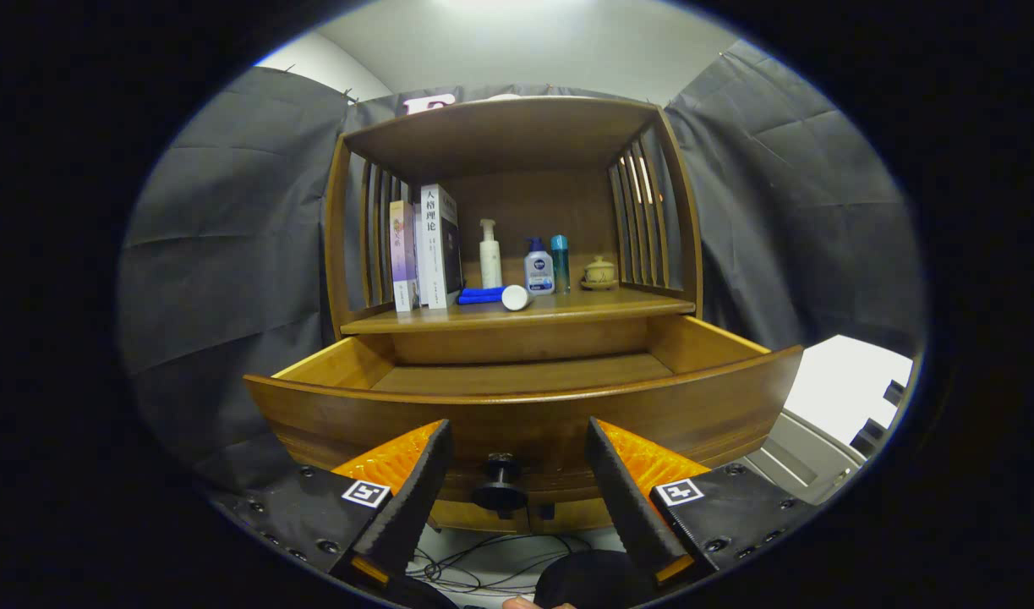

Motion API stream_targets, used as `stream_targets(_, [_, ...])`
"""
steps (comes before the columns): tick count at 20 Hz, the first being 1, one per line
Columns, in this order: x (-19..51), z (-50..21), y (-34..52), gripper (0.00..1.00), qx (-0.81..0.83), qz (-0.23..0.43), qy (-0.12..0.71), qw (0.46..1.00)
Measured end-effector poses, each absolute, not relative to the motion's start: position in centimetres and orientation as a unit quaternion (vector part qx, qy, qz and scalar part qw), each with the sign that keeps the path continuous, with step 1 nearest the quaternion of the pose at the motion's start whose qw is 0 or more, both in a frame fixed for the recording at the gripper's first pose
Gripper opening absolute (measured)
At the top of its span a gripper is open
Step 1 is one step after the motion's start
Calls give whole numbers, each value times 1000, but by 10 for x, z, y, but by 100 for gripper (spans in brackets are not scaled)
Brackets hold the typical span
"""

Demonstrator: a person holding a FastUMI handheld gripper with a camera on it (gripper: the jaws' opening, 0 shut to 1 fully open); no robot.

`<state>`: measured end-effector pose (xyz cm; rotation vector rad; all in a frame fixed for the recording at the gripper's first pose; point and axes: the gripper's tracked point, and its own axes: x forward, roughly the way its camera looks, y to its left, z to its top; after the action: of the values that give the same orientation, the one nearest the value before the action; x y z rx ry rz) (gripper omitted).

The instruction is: Pull open the drawer, take out the items inside it, and place them on the countertop above the cabinet.

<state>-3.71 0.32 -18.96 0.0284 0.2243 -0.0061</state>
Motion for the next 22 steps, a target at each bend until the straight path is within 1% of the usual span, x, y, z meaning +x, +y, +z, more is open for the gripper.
stream_targets(6, [-25,-210,2,98,3,-14,134,991])
stream_targets(12, [-17,-212,6,98,4,-14,128,992])
stream_targets(15, [-4,-210,7,98,5,-5,129,992])
stream_targets(22, [41,-204,9,97,-5,-13,118,993])
